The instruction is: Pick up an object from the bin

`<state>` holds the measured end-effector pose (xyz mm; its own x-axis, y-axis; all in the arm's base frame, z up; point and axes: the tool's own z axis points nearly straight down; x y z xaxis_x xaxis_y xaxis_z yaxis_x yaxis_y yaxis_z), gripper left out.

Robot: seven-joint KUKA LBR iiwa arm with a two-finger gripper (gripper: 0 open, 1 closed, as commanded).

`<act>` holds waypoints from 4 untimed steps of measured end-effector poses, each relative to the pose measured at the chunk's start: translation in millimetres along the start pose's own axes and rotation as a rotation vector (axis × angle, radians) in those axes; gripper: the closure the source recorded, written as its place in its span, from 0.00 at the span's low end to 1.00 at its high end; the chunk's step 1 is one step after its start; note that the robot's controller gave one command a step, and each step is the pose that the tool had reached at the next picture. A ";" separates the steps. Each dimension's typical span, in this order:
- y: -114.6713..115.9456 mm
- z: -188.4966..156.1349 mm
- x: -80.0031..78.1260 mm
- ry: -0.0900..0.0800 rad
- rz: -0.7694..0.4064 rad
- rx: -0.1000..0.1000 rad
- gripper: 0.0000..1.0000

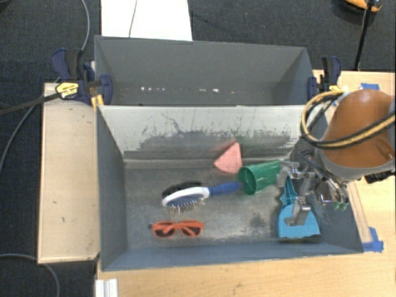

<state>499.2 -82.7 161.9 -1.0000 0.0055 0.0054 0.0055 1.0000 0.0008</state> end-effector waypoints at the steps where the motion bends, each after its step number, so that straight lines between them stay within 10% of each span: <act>1: 0.2 -4.1 -1.9 -0.008 -0.003 0.001 0.00; 4: 9.9 33.2 -88.0 -0.016 -0.108 0.003 0.00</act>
Offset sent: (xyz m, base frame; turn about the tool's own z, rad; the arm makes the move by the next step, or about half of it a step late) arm 0.0857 -0.0045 -0.0919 -0.2953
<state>587.0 -73.3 128.3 -0.9947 -0.1022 -0.0105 -0.1022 0.9948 -0.0023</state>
